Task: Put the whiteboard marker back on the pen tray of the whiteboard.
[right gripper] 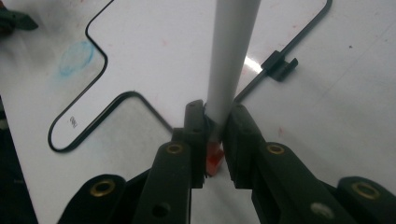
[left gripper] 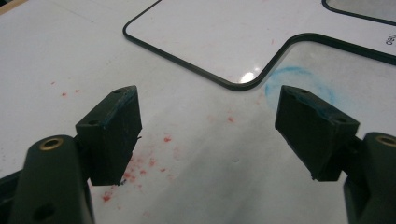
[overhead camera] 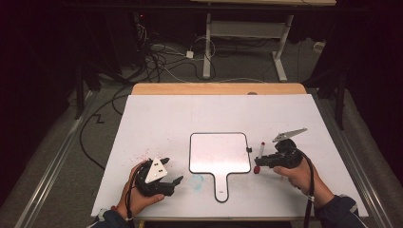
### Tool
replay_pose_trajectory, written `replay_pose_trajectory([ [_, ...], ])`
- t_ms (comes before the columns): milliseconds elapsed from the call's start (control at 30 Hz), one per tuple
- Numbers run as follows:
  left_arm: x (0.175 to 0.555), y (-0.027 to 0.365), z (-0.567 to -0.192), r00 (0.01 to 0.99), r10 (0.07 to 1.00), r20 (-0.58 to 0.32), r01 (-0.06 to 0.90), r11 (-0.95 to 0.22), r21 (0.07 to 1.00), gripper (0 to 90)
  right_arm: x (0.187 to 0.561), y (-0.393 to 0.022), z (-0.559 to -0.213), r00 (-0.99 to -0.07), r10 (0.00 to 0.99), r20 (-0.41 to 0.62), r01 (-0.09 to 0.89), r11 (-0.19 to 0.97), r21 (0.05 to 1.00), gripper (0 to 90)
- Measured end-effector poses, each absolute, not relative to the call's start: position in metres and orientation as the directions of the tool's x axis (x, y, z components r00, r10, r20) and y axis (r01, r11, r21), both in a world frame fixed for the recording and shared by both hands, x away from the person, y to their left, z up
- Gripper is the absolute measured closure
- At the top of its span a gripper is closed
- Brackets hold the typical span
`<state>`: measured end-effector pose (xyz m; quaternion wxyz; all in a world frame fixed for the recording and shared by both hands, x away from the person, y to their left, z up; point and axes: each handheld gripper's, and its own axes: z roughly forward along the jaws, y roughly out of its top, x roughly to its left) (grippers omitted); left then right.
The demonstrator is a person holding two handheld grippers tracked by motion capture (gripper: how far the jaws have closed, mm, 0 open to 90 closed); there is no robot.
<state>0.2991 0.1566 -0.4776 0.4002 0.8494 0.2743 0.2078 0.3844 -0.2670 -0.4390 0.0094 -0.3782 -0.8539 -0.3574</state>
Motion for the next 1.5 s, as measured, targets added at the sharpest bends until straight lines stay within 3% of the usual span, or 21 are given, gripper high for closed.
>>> replay_pose_trajectory([
  [300,0.300,0.155,-0.479,0.772,0.620,0.138,0.301,-0.547,0.781,21.7,0.402,-0.254,-0.457,-0.653,0.701,0.286,0.689,0.392,0.610,75.5],
  [467,0.299,0.154,-0.479,0.773,0.619,0.139,0.302,-0.551,0.778,21.7,0.397,-0.244,-0.462,-0.609,0.781,0.137,0.654,0.398,0.643,71.1],
  [567,0.299,0.154,-0.479,0.774,0.617,0.141,0.301,-0.555,0.776,21.7,0.394,-0.239,-0.462,-0.594,0.801,0.079,0.633,0.404,0.660,64.0],
  [900,0.301,0.152,-0.481,0.781,0.609,0.139,0.302,-0.563,0.769,21.7,0.403,-0.217,-0.462,-0.625,0.776,-0.081,0.535,0.503,0.679,56.6],
  [1033,0.302,0.151,-0.481,0.782,0.608,0.135,0.305,-0.563,0.768,21.6,0.412,-0.213,-0.463,-0.621,0.776,-0.108,0.528,0.517,0.674,56.9],
  [1267,0.302,0.152,-0.481,0.784,0.606,0.132,0.305,-0.563,0.769,21.6,0.423,-0.225,-0.465,-0.569,0.821,-0.047,0.569,0.435,0.698,56.7],
  [1500,0.302,0.151,-0.481,0.785,0.604,0.135,0.301,-0.564,0.769,21.6,0.424,-0.227,-0.465,-0.566,0.824,-0.036,0.573,0.424,0.701,55.0],
])
